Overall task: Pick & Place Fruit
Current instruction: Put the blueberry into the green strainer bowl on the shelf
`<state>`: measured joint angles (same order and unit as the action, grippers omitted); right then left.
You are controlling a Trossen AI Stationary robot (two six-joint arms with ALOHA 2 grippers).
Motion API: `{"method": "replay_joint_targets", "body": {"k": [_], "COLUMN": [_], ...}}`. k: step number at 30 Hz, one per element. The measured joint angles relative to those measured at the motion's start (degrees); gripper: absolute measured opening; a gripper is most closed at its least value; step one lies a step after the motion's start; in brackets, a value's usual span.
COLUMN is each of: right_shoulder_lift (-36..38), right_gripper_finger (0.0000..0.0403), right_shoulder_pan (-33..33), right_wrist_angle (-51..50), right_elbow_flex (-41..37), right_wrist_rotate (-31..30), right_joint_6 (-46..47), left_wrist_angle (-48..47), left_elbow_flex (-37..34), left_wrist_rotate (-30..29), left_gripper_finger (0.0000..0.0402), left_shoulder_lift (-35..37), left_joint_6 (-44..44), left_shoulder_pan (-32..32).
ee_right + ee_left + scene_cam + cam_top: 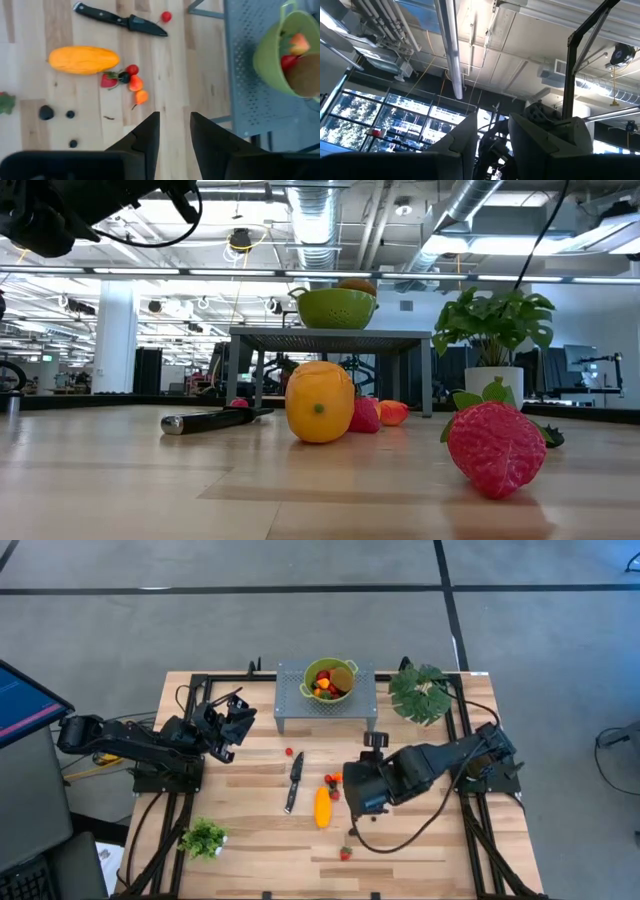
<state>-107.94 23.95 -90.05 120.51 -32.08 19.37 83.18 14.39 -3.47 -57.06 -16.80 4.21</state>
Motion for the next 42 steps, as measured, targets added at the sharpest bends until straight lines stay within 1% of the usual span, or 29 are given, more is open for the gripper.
{"method": "replay_joint_targets", "body": {"k": [3,7,9,11,13,16,19,24,27,29,32,33,35,37,39,42], "right_shoulder_lift": [0.66,3.63,5.95,9.33,13.83,22.57,32.40,47.98,54.97,58.20,60.42,60.45,59.83,57.92,55.12,49.64], "right_gripper_finger": [0.0092,0.0078,0.0071,0.0066,0.0063,0.0060,0.0059,0.0058,0.0058,0.0058,0.0058,0.0058,0.0058,0.0058,0.0058,0.0058], "right_shoulder_pan": [0.49,0.30,-0.10,-0.57,-0.95,-1.21,-0.28,4.30,6.42,6.66,6.64,6.63,6.28,5.77,5.45,5.46], "right_wrist_angle": [0.05,0.22,1.06,1.87,3.19,7.39,14.96,31.79,43.95,52.05,63.21,66.47,72.81,78.55,81.91,84.93], "right_elbow_flex": [-0.07,-0.43,-2.74,-7.16,-13.60,-26.57,-40.18,-59.58,-68.10,-72.69,-78.49,-80.03,-82.62,-84.48,-85.39,-84.67], "right_wrist_rotate": [-1.73,-3.49,-4.96,-6.41,-6.84,-6.91,-6.84,-6.73,-6.80,-6.80,-6.84,-6.86,-6.60,-6.06,-5.06,-3.16], "right_joint_6": [-0.04,0.08,0.22,1.94,4.45,8.79,12.68,16.53,15.90,14.98,13.41,11.68,5.40,0.68,-0.14,-0.46], "left_wrist_angle": [0.00,0.00,0.00,0.00,0.00,0.02,0.02,0.00,0.00,0.00,0.00,0.00,0.00,-0.02,0.02,0.01], "left_elbow_flex": [0.00,0.00,0.00,0.00,0.00,0.00,0.00,0.00,0.00,0.00,0.00,0.00,0.00,0.00,0.00,0.00], "left_wrist_rotate": [0.00,0.02,0.03,0.04,0.05,0.05,0.05,0.07,0.10,0.12,0.23,0.27,0.27,0.27,0.27,0.25], "left_gripper_finger": [0.0106,0.0106,0.0106,0.0106,0.0106,0.0106,0.0106,0.0106,0.0106,0.0106,0.0106,0.0106,0.0106,0.0106,0.0106,0.0106], "left_shoulder_lift": [0.00,0.00,0.00,0.00,0.00,0.00,0.00,0.00,0.00,0.00,0.00,0.00,0.00,0.00,0.00,0.00], "left_joint_6": [-0.02,-0.02,-0.02,-0.02,-0.02,-0.02,-0.02,-0.02,-0.02,-0.01,-0.01,-0.02,-0.02,-0.02,-0.02,-0.02], "left_shoulder_pan": [-0.01,-0.01,0.00,-0.02,0.00,0.00,-0.02,0.00,0.00,0.00,-0.01,-0.02,-0.02,-0.02,-0.02,-0.02]}}
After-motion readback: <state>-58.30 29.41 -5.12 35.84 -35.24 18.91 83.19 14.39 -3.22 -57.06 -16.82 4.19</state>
